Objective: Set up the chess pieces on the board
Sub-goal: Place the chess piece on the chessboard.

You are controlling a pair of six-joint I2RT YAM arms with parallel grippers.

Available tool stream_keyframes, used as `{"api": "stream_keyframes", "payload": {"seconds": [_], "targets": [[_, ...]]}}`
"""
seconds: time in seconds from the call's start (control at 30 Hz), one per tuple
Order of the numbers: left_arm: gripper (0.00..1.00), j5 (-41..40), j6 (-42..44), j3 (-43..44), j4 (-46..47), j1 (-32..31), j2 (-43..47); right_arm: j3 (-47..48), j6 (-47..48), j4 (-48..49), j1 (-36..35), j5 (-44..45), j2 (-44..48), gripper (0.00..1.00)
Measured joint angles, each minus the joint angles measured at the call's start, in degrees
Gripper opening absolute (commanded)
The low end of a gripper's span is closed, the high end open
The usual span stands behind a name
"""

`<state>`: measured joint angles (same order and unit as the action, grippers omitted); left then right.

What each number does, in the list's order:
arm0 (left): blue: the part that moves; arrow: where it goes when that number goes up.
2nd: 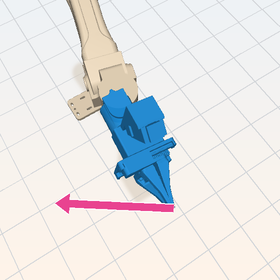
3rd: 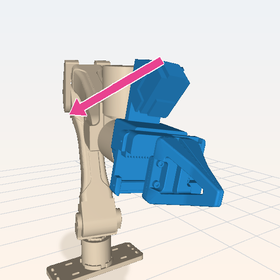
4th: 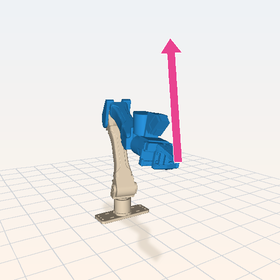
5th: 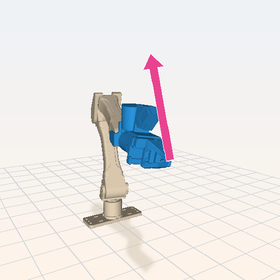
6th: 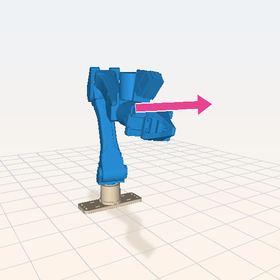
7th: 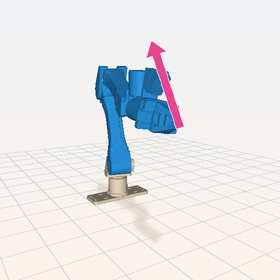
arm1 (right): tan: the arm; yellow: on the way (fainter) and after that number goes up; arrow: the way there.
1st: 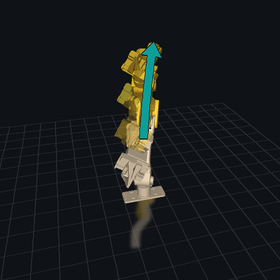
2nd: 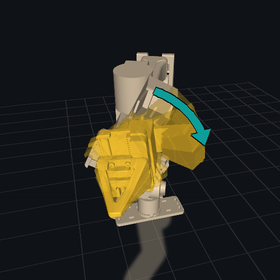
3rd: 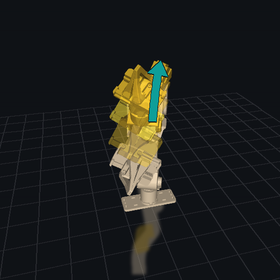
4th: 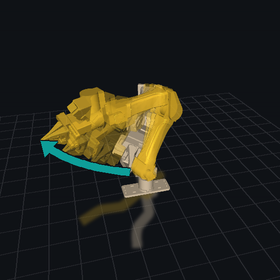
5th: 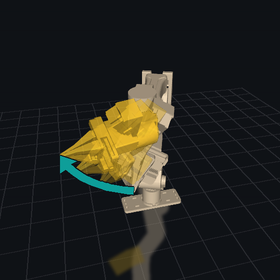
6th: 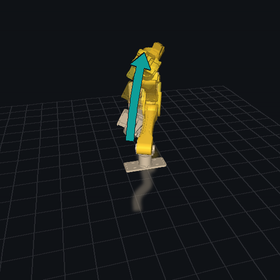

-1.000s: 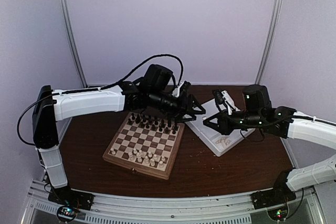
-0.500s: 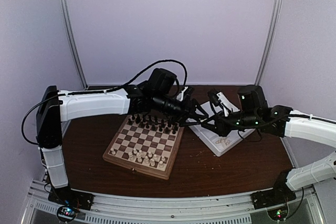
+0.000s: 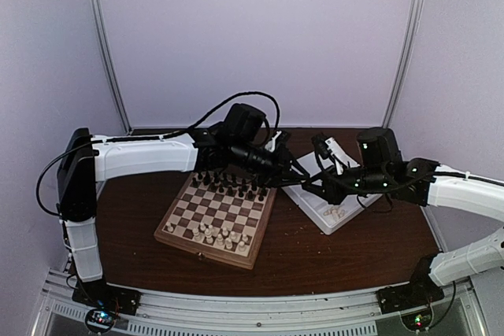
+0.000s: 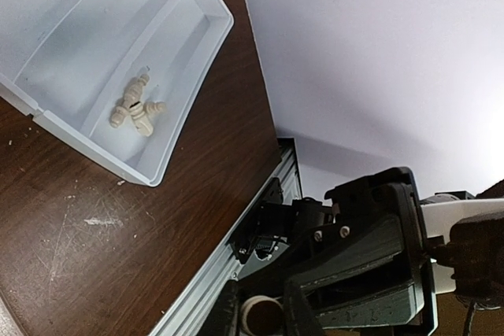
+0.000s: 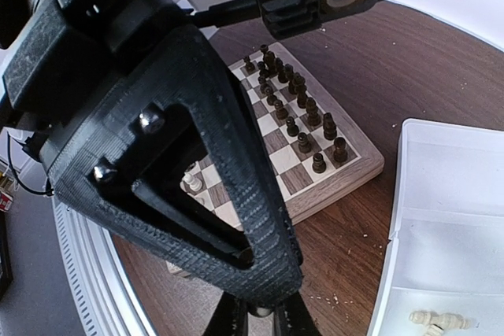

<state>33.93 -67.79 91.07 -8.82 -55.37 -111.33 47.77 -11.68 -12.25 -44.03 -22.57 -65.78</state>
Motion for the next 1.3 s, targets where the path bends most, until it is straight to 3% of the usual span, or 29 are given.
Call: {"api": "stream_keyframes", "payload": {"seconds": [0.53,0.9,1.3], "targets": [[0.06,-0.3,0.6,-3.3,1.7,0.6,1.9,-1.7,-0.2,1.0,-0.3,2.1,4.7,0.51],[0.04,-3.4,2.9,-11.1,1.2,3.3,13.5,-5.8,-4.3,4.9,-0.3,3.8,10.7,0.63],[0.04,-7.3,-5.0,-19.2,13.9,3.6,17.3,-7.5,-12.2,16.0,-3.0,8.5,12.0,0.68]]}}
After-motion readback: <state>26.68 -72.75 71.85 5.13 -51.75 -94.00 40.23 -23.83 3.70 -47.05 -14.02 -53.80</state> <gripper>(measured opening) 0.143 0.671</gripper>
